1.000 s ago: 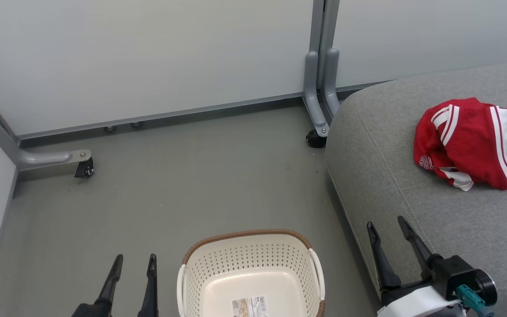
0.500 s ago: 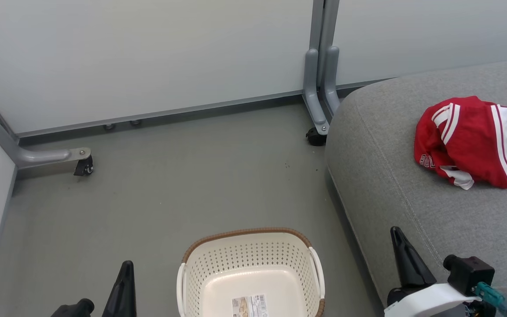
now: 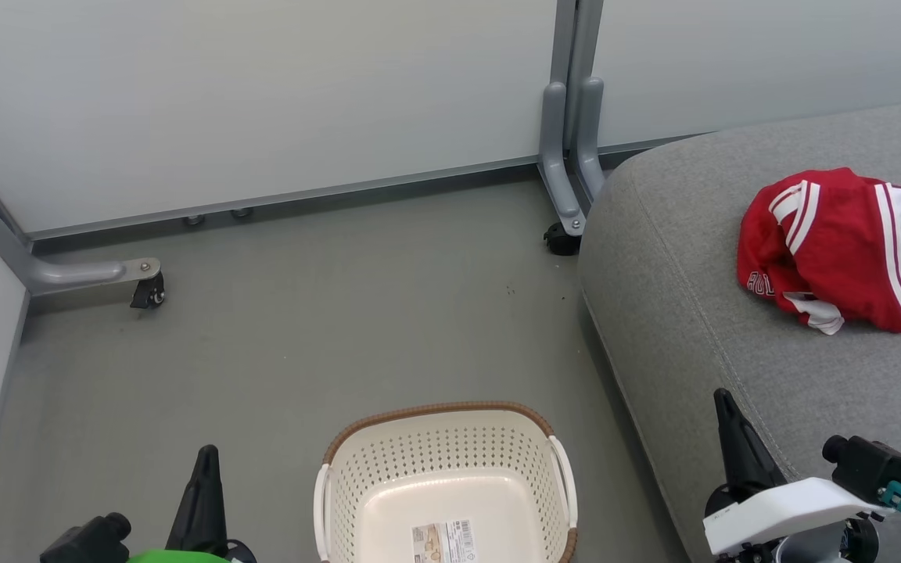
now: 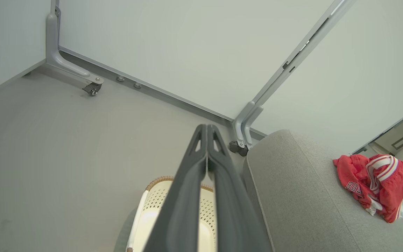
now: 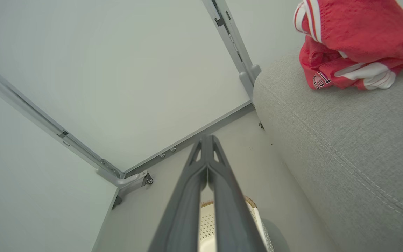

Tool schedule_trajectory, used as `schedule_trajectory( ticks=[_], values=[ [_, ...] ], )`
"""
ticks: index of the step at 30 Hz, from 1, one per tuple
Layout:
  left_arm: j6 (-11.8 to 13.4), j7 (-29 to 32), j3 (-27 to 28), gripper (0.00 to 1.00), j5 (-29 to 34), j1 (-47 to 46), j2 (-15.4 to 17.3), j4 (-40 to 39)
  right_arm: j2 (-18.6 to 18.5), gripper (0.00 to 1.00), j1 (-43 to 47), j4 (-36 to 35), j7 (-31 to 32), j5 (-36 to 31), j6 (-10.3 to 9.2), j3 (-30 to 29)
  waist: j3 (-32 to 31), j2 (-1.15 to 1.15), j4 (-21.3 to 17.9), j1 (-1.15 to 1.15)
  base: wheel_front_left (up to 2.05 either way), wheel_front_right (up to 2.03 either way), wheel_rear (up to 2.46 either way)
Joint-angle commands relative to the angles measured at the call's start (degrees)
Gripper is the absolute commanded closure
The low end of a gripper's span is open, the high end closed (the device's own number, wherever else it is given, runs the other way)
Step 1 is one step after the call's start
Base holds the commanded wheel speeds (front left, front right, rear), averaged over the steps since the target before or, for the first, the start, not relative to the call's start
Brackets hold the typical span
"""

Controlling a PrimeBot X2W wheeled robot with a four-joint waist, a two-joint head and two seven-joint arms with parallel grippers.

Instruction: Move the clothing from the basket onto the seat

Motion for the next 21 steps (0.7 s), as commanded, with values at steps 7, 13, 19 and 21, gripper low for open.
schedule_trajectory(
  ticks=[7,13,19,21],
  values=[
    [-0.36,1.52,0.92,1.00,-7.41,-3.09,0.79,-0.12,-0.51,1.00,-2.60,-0.08,1.51,7.73,-0.02,-0.93,0.22,0.00,0.04,0.00,0.00,0.00,0.00],
    [-0.49,2.64,1.47,1.00,-12.24,-4.07,0.88,0.20,-0.67,1.00,-3.27,0.32,2.61,12.76,-0.02,-1.48,0.40,0.00,0.07,0.00,0.00,0.00,0.00],
    [-0.56,3.72,1.95,1.00,-16.71,-4.96,0.93,0.52,-0.78,1.00,-3.93,0.70,3.65,17.48,-0.02,-2.05,0.58,0.00,0.10,0.00,0.00,0.00,0.00],
    [-0.57,4.07,2.12,1.00,-18.06,-5.27,0.95,0.64,-0.80,1.00,-4.10,0.85,3.98,18.95,-0.03,-2.24,0.64,0.00,0.11,0.00,0.00,0.00,0.00]
  ],
)
